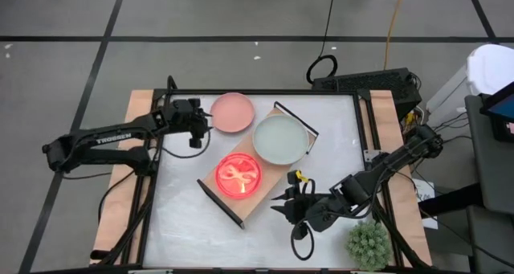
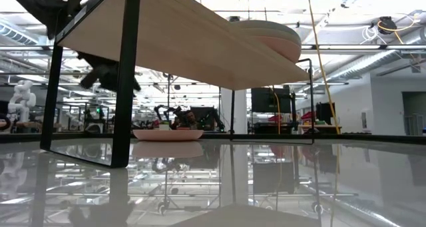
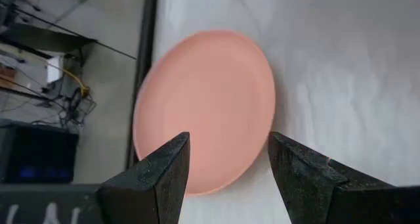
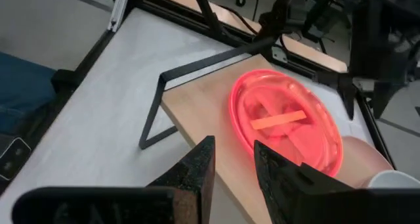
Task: Place and stack plates onto a shelf
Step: Stack the big light pink plate on top of the big gray plate on the shelf
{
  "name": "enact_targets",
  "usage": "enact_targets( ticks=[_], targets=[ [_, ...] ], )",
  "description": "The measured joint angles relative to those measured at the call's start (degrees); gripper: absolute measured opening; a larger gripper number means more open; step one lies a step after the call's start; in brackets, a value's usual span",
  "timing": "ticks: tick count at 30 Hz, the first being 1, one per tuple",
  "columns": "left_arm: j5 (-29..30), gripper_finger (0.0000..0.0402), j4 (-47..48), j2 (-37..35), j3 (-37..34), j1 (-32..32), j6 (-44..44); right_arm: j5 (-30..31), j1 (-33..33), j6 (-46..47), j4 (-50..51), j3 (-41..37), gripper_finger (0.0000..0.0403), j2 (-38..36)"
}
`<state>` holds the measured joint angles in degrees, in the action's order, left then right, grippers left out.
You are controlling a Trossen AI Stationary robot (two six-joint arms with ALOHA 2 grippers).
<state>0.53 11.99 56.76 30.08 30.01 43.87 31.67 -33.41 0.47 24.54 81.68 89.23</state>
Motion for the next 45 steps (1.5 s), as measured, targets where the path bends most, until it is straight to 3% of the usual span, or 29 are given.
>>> enact_targets(
  ticks=[13,38,41,45],
  targets=[
    [0.12,0.0211,-3.17,16.46,0.01,3.62,9.70,0.10,2.61,-1.71,-1.18,-1.60,0.0089,-0.02],
    [-0.50,0.0211,-14.50,28.55,0.25,5.43,15.67,-0.18,3.43,-2.77,-1.03,-1.60,0.0089,-0.02],
    [-0.47,0.0198,-14.58,28.63,0.22,5.46,15.85,-0.17,3.43,-2.81,-1.03,-1.60,0.0089,-0.02],
    [-0.47,0.0145,-14.54,28.73,0.14,5.46,16.57,-0.16,3.43,-2.86,-1.03,-1.60,0.0089,-0.02]
  ],
)
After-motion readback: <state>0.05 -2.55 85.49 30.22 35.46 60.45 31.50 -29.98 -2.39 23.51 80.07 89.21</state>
